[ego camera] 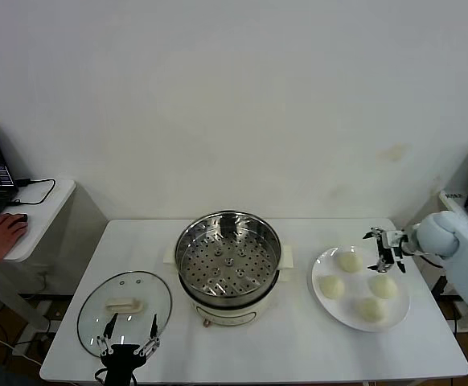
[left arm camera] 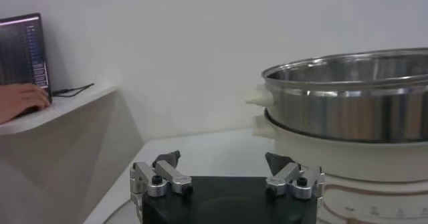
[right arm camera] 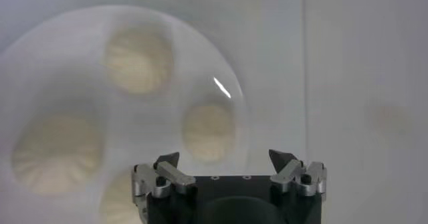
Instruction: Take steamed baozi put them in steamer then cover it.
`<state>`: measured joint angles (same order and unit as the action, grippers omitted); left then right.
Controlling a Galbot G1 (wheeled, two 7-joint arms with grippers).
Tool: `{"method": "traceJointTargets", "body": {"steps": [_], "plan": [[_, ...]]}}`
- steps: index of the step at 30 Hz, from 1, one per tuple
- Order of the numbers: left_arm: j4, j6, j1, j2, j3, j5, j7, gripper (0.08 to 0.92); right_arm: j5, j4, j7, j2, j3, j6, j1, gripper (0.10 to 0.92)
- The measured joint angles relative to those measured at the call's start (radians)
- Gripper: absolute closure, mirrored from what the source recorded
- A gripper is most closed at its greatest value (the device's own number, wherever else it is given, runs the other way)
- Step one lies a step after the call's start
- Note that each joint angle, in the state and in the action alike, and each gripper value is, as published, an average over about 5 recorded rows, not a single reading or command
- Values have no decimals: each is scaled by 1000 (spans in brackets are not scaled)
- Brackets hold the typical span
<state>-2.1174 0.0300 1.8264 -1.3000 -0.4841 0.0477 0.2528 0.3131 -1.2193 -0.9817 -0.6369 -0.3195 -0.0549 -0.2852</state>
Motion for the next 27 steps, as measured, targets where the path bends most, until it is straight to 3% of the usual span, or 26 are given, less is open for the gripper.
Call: {"method": "traceJointTargets", "body": {"steps": [12, 27], "plan": [[10, 5, 6, 2, -25, 1, 0, 177, 38, 184, -38, -129, -159, 1, 131, 203], [7, 11, 10, 2, -37, 1, 0, 177, 85, 273, -48, -193, -202, -7, 151, 215]]}}
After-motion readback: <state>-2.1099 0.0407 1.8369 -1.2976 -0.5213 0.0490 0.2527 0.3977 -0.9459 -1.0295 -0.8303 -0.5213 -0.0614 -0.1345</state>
